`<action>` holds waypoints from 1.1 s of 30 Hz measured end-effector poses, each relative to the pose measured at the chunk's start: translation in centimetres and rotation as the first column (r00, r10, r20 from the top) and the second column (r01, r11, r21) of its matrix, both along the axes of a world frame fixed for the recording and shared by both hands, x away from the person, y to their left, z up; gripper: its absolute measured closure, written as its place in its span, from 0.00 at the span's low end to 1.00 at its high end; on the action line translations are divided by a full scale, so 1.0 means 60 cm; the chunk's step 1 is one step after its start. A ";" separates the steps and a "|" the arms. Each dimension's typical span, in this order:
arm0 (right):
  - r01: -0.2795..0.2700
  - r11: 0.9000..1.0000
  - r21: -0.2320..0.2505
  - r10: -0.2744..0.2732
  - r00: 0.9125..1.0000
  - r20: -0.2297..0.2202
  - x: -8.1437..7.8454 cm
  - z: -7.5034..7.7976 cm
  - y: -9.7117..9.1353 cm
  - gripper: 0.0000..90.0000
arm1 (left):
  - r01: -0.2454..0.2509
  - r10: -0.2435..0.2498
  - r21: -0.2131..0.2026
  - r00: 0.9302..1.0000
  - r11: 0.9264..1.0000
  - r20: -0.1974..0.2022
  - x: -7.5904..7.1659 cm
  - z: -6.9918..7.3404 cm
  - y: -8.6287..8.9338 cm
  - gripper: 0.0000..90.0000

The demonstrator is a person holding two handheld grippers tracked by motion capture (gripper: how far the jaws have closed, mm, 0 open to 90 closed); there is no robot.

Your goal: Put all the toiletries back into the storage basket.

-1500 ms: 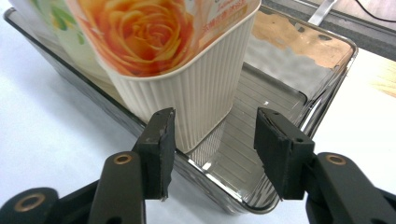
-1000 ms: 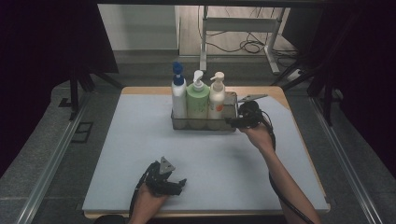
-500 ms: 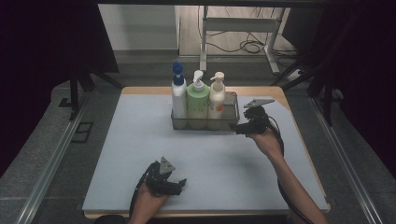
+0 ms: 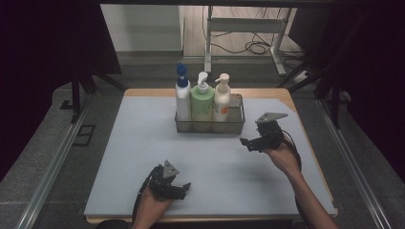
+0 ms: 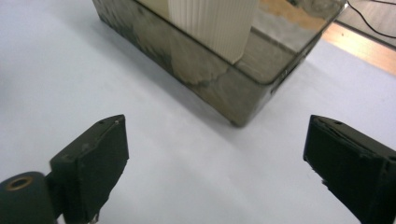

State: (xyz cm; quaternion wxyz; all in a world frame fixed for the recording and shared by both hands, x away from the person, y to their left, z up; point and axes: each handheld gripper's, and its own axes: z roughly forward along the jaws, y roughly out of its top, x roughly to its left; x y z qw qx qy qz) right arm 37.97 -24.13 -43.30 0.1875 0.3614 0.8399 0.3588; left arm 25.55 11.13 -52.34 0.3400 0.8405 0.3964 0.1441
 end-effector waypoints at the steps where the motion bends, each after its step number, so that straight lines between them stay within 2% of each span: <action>1: 0.002 1.000 0.002 -0.002 1.000 0.002 -0.004 -0.002 -0.004 0.04 | 0.000 0.000 0.001 1.000 1.000 -0.001 0.000 0.000 0.000 0.13; 14: 0.037 0.999 0.009 -0.037 0.999 0.002 -0.054 -0.036 -0.052 0.00 | -0.004 0.004 -0.004 1.000 1.000 0.001 0.000 0.000 -0.001 0.13; 29: 0.070 0.998 0.011 -0.069 0.997 -0.038 -0.094 -0.109 -0.084 0.00 | -0.004 0.004 -0.004 1.000 1.000 0.002 -0.001 0.000 -0.001 0.13; 33: 0.074 0.997 -0.009 -0.075 0.995 -0.061 -0.104 -0.134 -0.089 0.00 | -0.003 0.003 -0.003 1.000 1.000 0.003 -0.001 0.000 -0.001 0.13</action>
